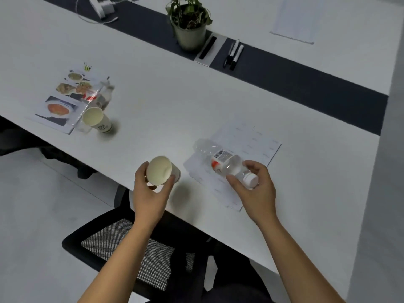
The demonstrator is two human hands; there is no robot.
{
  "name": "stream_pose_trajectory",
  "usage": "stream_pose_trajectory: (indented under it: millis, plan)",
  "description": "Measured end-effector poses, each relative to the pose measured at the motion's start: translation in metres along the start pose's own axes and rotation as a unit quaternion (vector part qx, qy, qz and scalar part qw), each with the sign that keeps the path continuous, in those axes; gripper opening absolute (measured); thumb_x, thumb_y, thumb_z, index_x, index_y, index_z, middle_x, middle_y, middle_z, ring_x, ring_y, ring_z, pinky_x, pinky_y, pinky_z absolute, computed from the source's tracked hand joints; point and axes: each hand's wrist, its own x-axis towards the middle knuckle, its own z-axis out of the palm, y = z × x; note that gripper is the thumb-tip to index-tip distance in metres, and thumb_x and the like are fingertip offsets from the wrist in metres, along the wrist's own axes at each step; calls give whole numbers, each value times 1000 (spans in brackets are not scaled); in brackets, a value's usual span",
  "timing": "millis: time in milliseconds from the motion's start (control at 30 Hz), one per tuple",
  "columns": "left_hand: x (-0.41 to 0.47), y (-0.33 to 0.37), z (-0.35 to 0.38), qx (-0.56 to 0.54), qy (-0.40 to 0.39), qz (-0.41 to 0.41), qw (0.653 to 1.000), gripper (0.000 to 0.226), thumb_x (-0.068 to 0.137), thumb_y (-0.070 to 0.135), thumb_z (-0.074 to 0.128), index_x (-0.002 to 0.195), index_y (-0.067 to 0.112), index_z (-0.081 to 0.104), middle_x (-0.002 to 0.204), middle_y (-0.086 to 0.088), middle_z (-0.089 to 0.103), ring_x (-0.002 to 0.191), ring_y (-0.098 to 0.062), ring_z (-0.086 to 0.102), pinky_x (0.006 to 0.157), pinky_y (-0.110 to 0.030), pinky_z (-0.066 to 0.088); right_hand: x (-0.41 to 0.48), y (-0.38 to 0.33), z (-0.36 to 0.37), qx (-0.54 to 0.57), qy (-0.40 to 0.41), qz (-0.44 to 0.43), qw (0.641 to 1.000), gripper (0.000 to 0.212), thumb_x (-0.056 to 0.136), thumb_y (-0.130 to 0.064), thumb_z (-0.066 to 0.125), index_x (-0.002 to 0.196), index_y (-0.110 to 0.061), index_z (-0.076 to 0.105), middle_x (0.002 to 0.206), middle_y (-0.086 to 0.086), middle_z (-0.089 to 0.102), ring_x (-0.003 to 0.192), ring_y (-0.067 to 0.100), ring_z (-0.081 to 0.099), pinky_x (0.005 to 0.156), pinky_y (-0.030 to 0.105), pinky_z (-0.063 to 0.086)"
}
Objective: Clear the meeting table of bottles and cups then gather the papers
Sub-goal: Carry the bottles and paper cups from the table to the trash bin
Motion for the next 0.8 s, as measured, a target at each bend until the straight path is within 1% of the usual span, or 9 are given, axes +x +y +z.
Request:
stream_pose_trajectory:
  millis: [67,200,300,400,533,600,633,700,800]
  plan:
    - [-9,10,-25,-25,14,26,999,75,78,35,82,140,28,42,132,13,49,111,-3,56,96,-34,51,-10,-15,-4,48,26,-21,998,44,77,-33,85,113,-34,60,106,-22,66,94,-4,65,77,12,51]
    - [-37,18,-79,-90,22,61,994,79,65,53,77,135,33,47,133,9,54,118,-10,58,100,-41,50,-49,-38,-11,146,70,-52,985,44,87,-22,77,127,-25,60,124,-16,65,107,-9,62,77,5,49]
    - [-63,18,-114,-129,19,93,987,79,61,55,76,132,32,50,129,10,56,116,-5,58,102,-39,48,-98,-38,-16,168,117,-76,976,45,88,-21,74,130,-25,59,128,-14,64,115,2,62,76,3,47]
    - [-86,0,-134,-151,-7,106,983,75,67,46,87,130,34,50,129,6,58,114,-9,61,101,-43,49,-154,-22,-24,177,152,-88,968,43,89,-20,73,129,-28,59,127,-14,65,113,0,64,76,4,48]
    - [-101,-16,-137,-184,-83,102,974,66,63,36,83,120,49,54,132,1,59,118,-20,61,101,-42,51,-232,9,-48,178,241,-88,950,41,87,-19,73,121,-38,60,131,-8,64,110,-6,64,79,5,49]
    - [-112,-14,-127,-178,-137,114,968,70,60,43,83,123,44,54,133,2,58,117,-20,62,101,-45,50,-272,22,-67,173,297,-75,936,39,87,-21,72,120,-38,61,130,-7,65,108,-9,64,80,4,48]
    - [-120,-7,-120,-172,-162,123,964,72,59,47,81,125,42,53,132,4,58,116,-21,62,99,-43,50,-292,27,-78,169,331,-70,925,39,86,-23,72,122,-35,62,128,-7,66,106,-11,63,80,3,47]
    - [-141,14,-102,-158,-208,153,953,70,64,43,79,128,41,50,130,11,57,111,-21,63,89,-32,49,-327,39,-100,157,403,-64,899,46,80,-33,71,126,-31,61,126,-11,66,104,-16,61,80,3,47]
    - [-180,46,-70,-147,-273,210,927,70,72,32,81,133,34,48,133,11,53,110,-23,62,82,-26,46,-373,63,-130,155,476,-53,864,44,79,-42,71,121,-45,60,129,-11,64,113,-4,62,91,18,47]
